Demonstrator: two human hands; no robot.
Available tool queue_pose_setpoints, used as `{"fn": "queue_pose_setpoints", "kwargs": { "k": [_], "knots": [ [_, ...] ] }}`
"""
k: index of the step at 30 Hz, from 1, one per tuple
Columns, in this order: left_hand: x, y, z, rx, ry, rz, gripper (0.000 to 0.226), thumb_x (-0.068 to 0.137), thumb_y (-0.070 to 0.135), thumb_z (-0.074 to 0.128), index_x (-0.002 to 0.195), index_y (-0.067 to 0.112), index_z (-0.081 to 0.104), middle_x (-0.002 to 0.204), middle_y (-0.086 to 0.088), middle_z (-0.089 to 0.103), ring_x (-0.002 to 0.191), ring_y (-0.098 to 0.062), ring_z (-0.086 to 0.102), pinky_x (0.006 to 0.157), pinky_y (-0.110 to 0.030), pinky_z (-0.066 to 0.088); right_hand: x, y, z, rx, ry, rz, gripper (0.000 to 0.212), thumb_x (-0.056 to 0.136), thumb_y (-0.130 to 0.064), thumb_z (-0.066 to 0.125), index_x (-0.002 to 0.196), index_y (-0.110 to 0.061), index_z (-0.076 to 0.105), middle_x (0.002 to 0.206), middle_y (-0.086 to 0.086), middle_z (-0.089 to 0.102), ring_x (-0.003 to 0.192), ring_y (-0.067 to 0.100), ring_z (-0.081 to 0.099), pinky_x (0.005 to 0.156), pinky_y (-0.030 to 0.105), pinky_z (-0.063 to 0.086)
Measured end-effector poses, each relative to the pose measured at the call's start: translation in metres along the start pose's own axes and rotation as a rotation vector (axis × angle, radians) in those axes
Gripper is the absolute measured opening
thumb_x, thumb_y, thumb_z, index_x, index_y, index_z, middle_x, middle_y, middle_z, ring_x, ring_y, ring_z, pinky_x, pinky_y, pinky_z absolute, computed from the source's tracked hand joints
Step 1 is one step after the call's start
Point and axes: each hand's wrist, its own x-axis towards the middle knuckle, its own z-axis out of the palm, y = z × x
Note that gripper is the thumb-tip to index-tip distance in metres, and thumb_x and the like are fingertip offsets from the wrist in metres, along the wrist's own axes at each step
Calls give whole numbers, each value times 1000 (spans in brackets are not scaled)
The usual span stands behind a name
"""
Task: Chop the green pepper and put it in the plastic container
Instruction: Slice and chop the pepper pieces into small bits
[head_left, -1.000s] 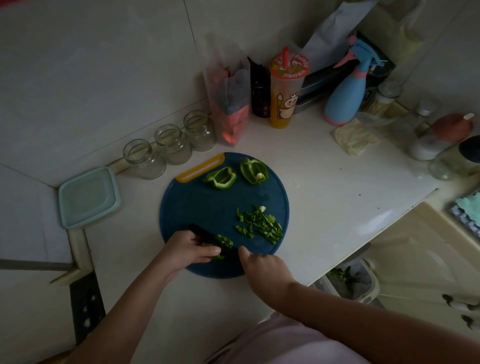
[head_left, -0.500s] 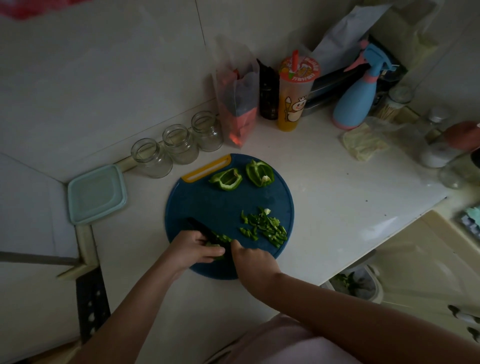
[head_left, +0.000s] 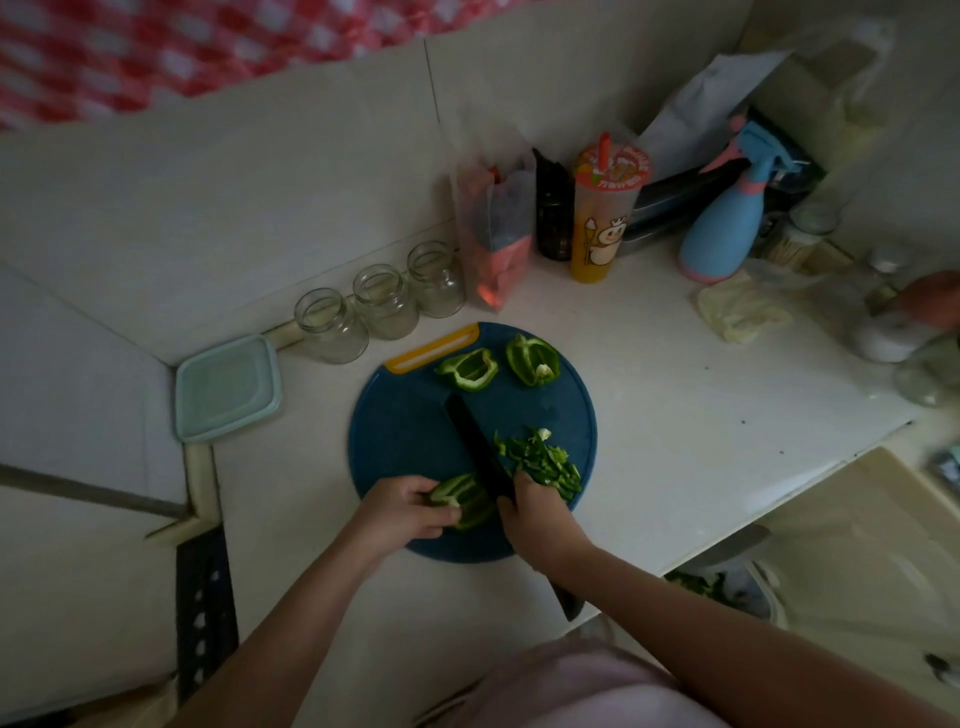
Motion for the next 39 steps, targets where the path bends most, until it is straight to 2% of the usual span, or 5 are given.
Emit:
{"fn": "queue_pose_setpoints", "kwargs": {
  "k": [7,12,19,30,39],
  "knots": [
    [-1,9,20,67,9,58,59,73,13,78,126,15,51,111,-7,60,94,-18,65,70,-23,56,1,-3,2,-190,-63,16,32,94,-10,41,125,-4,36,109,17,62,99,34,62,74,38,48],
    [-2,-4,43,345,120,247,83,62,23,86,133,21,43,119,7,53,113,-13,51,92,-25,42,-2,-6,2,-276,-65,-18,41,91,-6,45,131,-4,32,110,16,61,100,33,62,75,38,48],
    [0,-10,52,300,296,300,56,71,17,80,122,16,57,113,-3,62,104,-17,57,83,-24,45,-6,-4,1,-385,-46,-76,44,93,-4,41,135,-2,29,112,15,62,100,34,62,78,41,50],
    [1,-6,48,556,233,312,76,68,20,81,135,13,44,127,-8,50,115,-21,51,90,-22,39,-10,5,2,-256,-27,-20,30,94,-10,41,124,-4,37,109,16,62,100,33,61,76,39,48],
    [-3,-10,40,485,334,279,63,70,21,80,121,6,45,101,-6,59,88,-19,60,69,-22,45,-17,19,-1,-347,22,-121,26,98,-17,38,121,-7,37,102,14,63,92,35,62,70,38,47]
  ]
}}
